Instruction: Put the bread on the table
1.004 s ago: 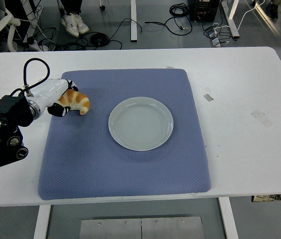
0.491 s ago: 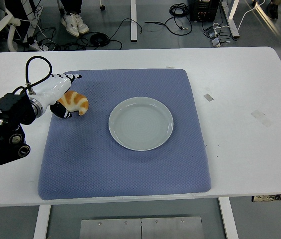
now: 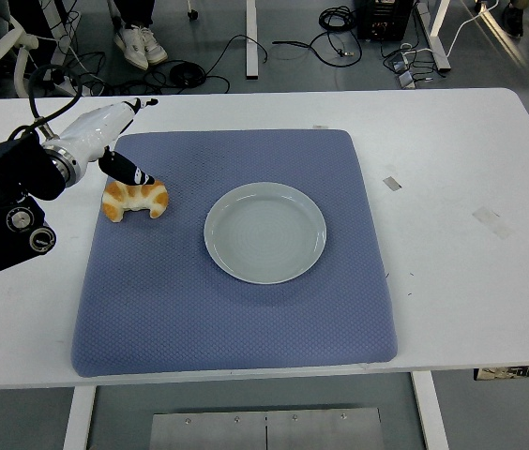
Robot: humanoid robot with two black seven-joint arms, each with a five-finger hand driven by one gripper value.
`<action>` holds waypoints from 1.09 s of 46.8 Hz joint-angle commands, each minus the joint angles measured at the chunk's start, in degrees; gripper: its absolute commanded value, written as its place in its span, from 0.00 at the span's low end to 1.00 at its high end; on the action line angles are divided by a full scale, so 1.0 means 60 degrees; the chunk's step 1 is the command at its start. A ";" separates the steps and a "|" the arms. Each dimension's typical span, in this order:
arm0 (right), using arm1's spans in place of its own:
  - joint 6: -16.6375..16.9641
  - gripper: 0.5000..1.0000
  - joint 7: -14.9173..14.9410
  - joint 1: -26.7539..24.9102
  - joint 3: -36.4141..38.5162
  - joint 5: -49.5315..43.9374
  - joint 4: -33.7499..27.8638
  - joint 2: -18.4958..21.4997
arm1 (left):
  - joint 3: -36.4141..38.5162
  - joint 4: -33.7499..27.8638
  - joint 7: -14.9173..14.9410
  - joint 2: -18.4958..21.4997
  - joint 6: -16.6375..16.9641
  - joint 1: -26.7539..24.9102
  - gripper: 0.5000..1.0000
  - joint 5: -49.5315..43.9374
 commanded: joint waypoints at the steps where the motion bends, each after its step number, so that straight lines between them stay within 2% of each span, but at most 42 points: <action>1: 0.0001 1.00 -0.0001 -0.0001 0.0000 -0.0004 0.0000 0.0000 | -0.0272 0.0015 -0.0114 0.0097 0.0001 -0.0013 0.96 -0.0185; 9: 0.0001 1.00 -0.0001 -0.0001 0.0000 -0.0004 0.0000 0.0000 | -0.0960 0.0249 -0.0627 0.0463 0.0162 0.0045 0.96 -0.1048; 18: 0.0001 1.00 -0.0001 -0.0001 0.0000 -0.0004 0.0000 0.0000 | -0.1707 0.0762 -0.1535 0.0669 0.0908 0.0148 0.96 -0.2659; 28: 0.0001 1.00 -0.0001 -0.0001 0.0000 -0.0004 0.0000 0.0000 | -0.2015 0.0836 -0.2867 0.0683 0.1963 0.0587 0.96 -0.4110; 34: 0.0001 1.00 -0.0001 -0.0001 0.0000 0.0010 0.0000 0.0000 | -0.2834 0.0836 -0.3776 0.0683 0.2256 0.1084 0.96 -0.4988; 44: 0.0001 1.00 -0.0001 -0.0001 0.0000 -0.0004 0.0000 0.0000 | -0.4958 0.0850 -0.4289 0.0683 0.2213 0.2300 0.96 -0.5430; 51: 0.0001 1.00 -0.0001 -0.0001 0.0000 -0.0004 0.0000 0.0000 | -0.5823 0.0865 -0.4553 0.0683 0.2154 0.2842 0.96 -0.5649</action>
